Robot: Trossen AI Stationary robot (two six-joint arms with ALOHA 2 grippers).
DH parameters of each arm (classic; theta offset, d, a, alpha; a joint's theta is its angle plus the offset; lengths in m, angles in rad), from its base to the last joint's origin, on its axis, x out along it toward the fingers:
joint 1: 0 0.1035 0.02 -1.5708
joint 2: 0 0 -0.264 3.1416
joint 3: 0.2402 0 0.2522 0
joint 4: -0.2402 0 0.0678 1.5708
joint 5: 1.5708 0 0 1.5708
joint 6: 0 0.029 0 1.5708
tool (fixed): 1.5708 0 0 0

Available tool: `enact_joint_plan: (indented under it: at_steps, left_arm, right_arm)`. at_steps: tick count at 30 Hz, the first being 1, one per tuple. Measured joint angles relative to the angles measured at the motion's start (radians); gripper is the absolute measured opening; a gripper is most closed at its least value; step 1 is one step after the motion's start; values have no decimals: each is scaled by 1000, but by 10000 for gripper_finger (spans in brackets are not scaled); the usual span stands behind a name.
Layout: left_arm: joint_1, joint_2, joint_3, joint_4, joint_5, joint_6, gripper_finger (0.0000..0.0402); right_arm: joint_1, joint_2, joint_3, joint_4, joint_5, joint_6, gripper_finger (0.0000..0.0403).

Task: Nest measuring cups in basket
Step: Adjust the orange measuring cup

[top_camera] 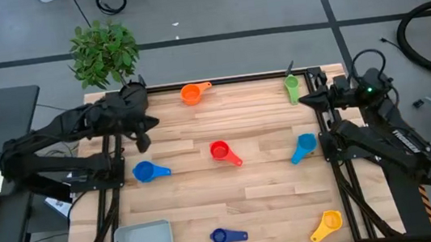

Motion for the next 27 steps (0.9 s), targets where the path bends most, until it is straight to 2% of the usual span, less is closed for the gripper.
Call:
enact_joint_plan:
  at_steps: [5, 14, 17, 22, 27]
  left_arm:
    - [0, 88, 52, -4, 2, -79, 80]
    - [0, 249, 55, 31, 12, -64, 153]
    - [0, 325, 55, 75, -19, 0, 161]
    - [17, 441, 54, 165, -80, 226, 162]
    - [116, 534, 54, 262, -34, 218, 162]
  right_arm:
    - [0, 0, 10, -1, 17, 30, 20]
    - [0, 2, 10, -1, 21, 34, 21]
    - [0, 2, 10, -1, 21, 33, 21]
    - [0, 2, 10, 0, 21, 18, 21]
    - [0, 2, 10, 0, 26, 17, 21]
